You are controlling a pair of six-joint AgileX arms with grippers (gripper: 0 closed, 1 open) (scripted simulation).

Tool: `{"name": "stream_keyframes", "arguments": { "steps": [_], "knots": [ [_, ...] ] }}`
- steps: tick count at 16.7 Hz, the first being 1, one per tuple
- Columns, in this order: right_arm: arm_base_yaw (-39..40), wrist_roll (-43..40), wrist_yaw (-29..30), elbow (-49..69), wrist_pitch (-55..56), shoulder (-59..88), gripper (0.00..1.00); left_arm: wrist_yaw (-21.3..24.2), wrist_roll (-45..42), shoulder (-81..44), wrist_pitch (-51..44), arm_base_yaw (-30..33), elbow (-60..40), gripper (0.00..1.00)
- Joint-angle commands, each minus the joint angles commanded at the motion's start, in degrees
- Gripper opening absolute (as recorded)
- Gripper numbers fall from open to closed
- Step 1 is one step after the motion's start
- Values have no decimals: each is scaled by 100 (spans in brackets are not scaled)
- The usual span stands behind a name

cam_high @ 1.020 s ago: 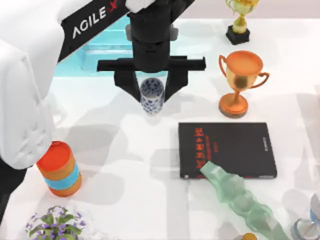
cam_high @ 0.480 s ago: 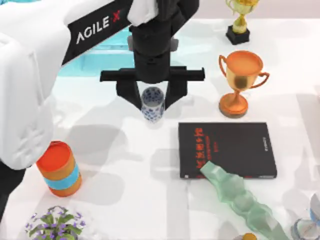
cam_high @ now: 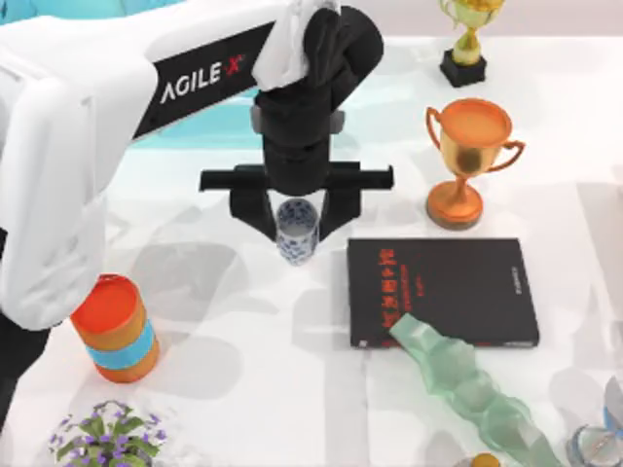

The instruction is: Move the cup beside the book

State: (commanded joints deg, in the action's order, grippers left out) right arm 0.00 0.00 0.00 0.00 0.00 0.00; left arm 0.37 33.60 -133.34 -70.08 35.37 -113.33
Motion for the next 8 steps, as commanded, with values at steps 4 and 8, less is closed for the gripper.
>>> {"name": "stream_keyframes", "arguments": {
  "steps": [4, 8],
  "knots": [
    [0, 0, 0, 0, 0, 0, 100, 0, 0, 0, 0, 0, 0, 23],
    [0, 0, 0, 0, 0, 0, 100, 0, 0, 0, 0, 0, 0, 53]
  ]
}}
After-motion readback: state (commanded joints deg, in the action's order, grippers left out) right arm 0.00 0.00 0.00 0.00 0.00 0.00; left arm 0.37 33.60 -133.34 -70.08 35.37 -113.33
